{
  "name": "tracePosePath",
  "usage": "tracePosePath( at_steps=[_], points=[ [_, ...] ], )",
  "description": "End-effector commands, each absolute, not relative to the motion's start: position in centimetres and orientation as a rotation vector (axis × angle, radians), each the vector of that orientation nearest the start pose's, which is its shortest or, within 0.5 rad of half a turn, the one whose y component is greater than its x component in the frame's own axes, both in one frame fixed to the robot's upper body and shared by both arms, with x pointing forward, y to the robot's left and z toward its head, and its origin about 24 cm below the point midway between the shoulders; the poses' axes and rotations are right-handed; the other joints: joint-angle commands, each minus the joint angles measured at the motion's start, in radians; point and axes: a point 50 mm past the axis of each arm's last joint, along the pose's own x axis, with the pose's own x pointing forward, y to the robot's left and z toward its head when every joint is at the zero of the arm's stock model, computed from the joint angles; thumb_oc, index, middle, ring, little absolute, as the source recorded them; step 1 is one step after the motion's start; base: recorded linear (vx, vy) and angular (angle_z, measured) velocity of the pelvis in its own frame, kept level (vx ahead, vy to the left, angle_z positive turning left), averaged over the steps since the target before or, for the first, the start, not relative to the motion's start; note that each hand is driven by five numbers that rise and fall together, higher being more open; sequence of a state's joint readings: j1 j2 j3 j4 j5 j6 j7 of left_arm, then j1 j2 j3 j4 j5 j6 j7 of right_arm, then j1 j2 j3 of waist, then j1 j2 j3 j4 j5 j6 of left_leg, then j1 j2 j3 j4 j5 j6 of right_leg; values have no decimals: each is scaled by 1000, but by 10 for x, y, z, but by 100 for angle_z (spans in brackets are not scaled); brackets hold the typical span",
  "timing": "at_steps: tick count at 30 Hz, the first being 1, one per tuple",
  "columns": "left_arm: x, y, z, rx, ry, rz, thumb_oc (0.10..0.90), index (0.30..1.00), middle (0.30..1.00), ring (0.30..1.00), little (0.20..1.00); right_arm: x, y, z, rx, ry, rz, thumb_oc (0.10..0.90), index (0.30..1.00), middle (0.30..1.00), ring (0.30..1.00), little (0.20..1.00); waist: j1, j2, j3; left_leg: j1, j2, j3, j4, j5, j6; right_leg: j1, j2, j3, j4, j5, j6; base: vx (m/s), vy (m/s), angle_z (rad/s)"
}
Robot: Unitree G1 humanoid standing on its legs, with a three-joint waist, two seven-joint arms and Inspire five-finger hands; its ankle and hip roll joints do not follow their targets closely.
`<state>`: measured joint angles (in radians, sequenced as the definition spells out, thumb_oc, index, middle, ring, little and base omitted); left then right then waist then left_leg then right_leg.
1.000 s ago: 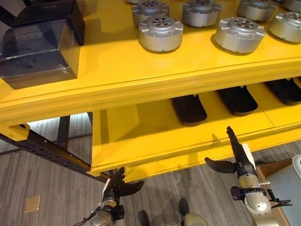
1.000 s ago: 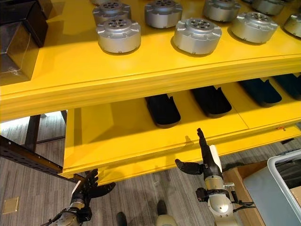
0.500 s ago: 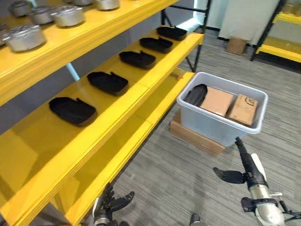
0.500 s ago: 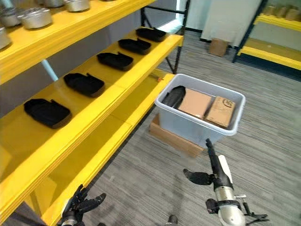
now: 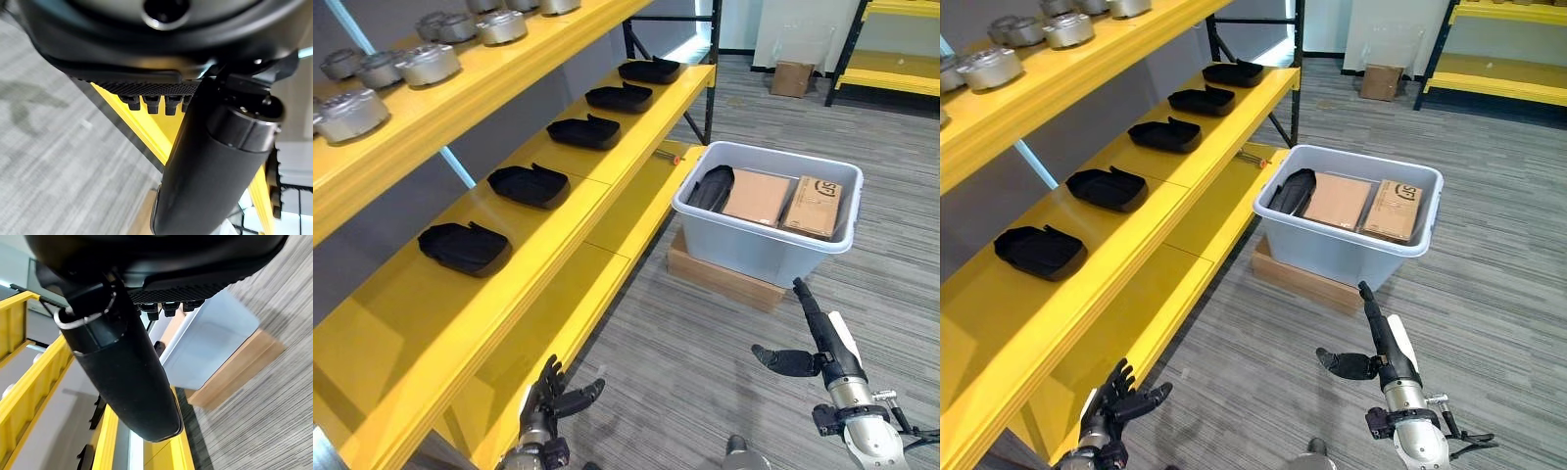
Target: Move parts from the plastic box to the shelf.
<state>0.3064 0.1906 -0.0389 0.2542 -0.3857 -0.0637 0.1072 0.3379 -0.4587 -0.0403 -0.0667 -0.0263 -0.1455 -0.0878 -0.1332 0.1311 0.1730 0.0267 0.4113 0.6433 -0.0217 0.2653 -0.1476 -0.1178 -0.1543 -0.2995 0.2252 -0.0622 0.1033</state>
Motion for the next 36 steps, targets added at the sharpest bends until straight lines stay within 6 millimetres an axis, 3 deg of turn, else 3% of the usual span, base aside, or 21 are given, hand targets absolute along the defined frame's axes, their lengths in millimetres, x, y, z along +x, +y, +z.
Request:
tracePosePath(
  at_steps=[1, 2, 3, 4, 5, 6, 7, 8, 9, 10, 11, 12, 14, 16, 17, 21, 29, 36],
  points=[
    [188, 237, -13, -63, 214, 253, 900, 1000, 1000, 1000, 1000, 198, -239, 74, -420, -187, -107, 900, 1000, 1000, 1000, 1000, 3, -101, 34, 37, 94, -114, 261, 91, -86, 111, 128, 78, -108, -47, -77, 112, -344, -66],
    [189, 237, -12, -69, 209, 258, 900, 1000, 1000, 1000, 1000, 198, -238, 73, -417, -186, -101, 900, 1000, 1000, 1000, 1000, 14, -108, 39, 15, 104, -159, 312, 112, -81, 119, 142, 89, -108, -52, -93, 78, -329, -89],
    [190, 238, -10, -75, 202, 261, 900, 1000, 1000, 1000, 1000, 198, -237, 74, -407, -189, -95, 900, 1000, 1000, 1000, 1000, 20, -115, 47, -21, 96, -219, 386, 91, -65, 123, 150, 103, -109, -56, -107, 25, -273, -89],
    [190, 239, -10, -83, 196, 275, 900, 1000, 1000, 1000, 1000, 199, -236, 73, -401, -187, -86, 900, 1000, 1000, 1000, 1000, 32, -125, 55, -47, 53, -282, 436, 54, -30, 129, 152, 126, -114, -56, -115, 16, -187, -84],
    [191, 238, -7, -98, 182, 282, 900, 1000, 1000, 1000, 1000, 205, -234, 74, -411, -190, -71, 900, 1000, 1000, 1000, 1000, 61, -139, 66, -152, -87, -406, 468, -66, 40, 145, 143, 163, -131, -52, -112, 17, -65, -57],
    [191, 238, -7, -98, 181, 283, 900, 1000, 1000, 1000, 1000, 205, -234, 74, -410, -191, -71, 900, 1000, 1000, 1000, 1000, 54, -140, 64, -161, -91, -412, 477, -75, 47, 144, 138, 157, -131, -54, -107, 69, -10, -43],
    [191, 238, -7, -103, 177, 286, 900, 1000, 1000, 1000, 1000, 208, -233, 75, -399, -193, -65, 900, 1000, 1000, 1000, 1000, 66, -149, 69, -213, -145, -449, 455, -121, 69, 167, 136, 179, -142, -52, -100, 55, 18, -58],
    [191, 238, -7, -103, 177, 286, 900, 1000, 1000, 1000, 1000, 208, -233, 75, -399, -193, -65, 900, 1000, 1000, 1000, 1000, 66, -149, 69, -213, -145, -449, 455, -121, 69, 167, 135, 179, -142, -52, -100, 186, 12, -54],
    [191, 237, -6, -101, 175, 281, 900, 1000, 1000, 1000, 1000, 208, -234, 74, -393, -188, -69, 900, 1000, 1000, 1000, 1000, 76, -154, 74, -265, -162, -442, 335, -87, 50, 198, 131, 191, -157, -52, -90, 135, 75, -42],
    [192, 236, -6, -100, 173, 276, 900, 1000, 1000, 1000, 1000, 207, -234, 74, -398, -187, -66, 900, 1000, 1000, 1000, 1000, 89, -149, 84, -293, -191, -442, 219, -41, 58, 195, 130, 194, -159, -35, -85, 220, 146, -14],
    [192, 236, -7, -97, 173, 276, 900, 1000, 1000, 1000, 1000, 208, -234, 74, -399, -191, -61, 900, 1000, 1000, 1000, 1000, 104, -142, 93, -331, -238, -475, 101, -3, 49, 204, 136, 206, -154, -36, -77, 396, 339, -32],
    [190, 235, -9, -110, 180, 281, 900, 1000, 1000, 1000, 1000, 210, -231, 71, -415, -182, -41, 900, 1000, 1000, 1000, 1000, 139, -129, 87, -357, -287, -598, -55, 22, 29, 245, 160, 271, -138, -78, -70, 494, 337, -60],
    [184, 235, -15, -154, 202, 312, 900, 1000, 1000, 1000, 1000, 215, -224, 69, -422, -178, 4, 900, 1000, 1000, 1000, 1000, 152, -124, 58, -320, -260, -654, -64, 31, 33, 267, 171, 338, -135, -110, -62, 520, 353, -134],
    [183, 235, -16, -152, 203, 317, 900, 1000, 1000, 1000, 1000, 215, -223, 70, -406, -180, 11, 900, 1000, 1000, 1000, 1000, 162, -128, 49, -311, -252, -647, -57, 49, 27, 282, 167, 361, -141, -117, -57, 334, 244, -171],
    [181, 240, -15, -140, 205, 323, 900, 1000, 1000, 1000, 1000, 212, -224, 70, -400, -180, 12, 900, 1000, 1000, 1000, 1000, 167, -152, 34, -301, -253, -629, -15, 26, 37, 297, 135, 375, -151, -124, -41, 292, 228, -152],
    [181, 246, -10, -99, 194, 321, 900, 1000, 1000, 1000, 1000, 208, -224, 69, -395, -165, 4, 900, 1000, 1000, 1000, 1000, 155, -184, 9, -338, -273, -572, 69, -37, 64, 280, 72, 382, -174, -96, -7, 226, 237, -77],
    [184, 251, -7, -71, 185, 331, 900, 1000, 1000, 1000, 1000, 207, -228, 68, -409, -150, -6, 900, 1000, 1000, 1000, 1000, 146, -214, -14, -387, -286, -530, 138, -97, 77, 262, 30, 360, -221, -53, 19, 91, 86, -7],
    [188, 252, -3, -55, 175, 320, 900, 1000, 1000, 1000, 1000, 215, -223, 73, -404, -179, 11, 900, 1000, 1000, 1000, 1000, 155, -235, -19, -415, -297, -540, 171, -127, 93, 264, 14, 352, -250, -22, 35, 49, 32, 3]
  ],
)
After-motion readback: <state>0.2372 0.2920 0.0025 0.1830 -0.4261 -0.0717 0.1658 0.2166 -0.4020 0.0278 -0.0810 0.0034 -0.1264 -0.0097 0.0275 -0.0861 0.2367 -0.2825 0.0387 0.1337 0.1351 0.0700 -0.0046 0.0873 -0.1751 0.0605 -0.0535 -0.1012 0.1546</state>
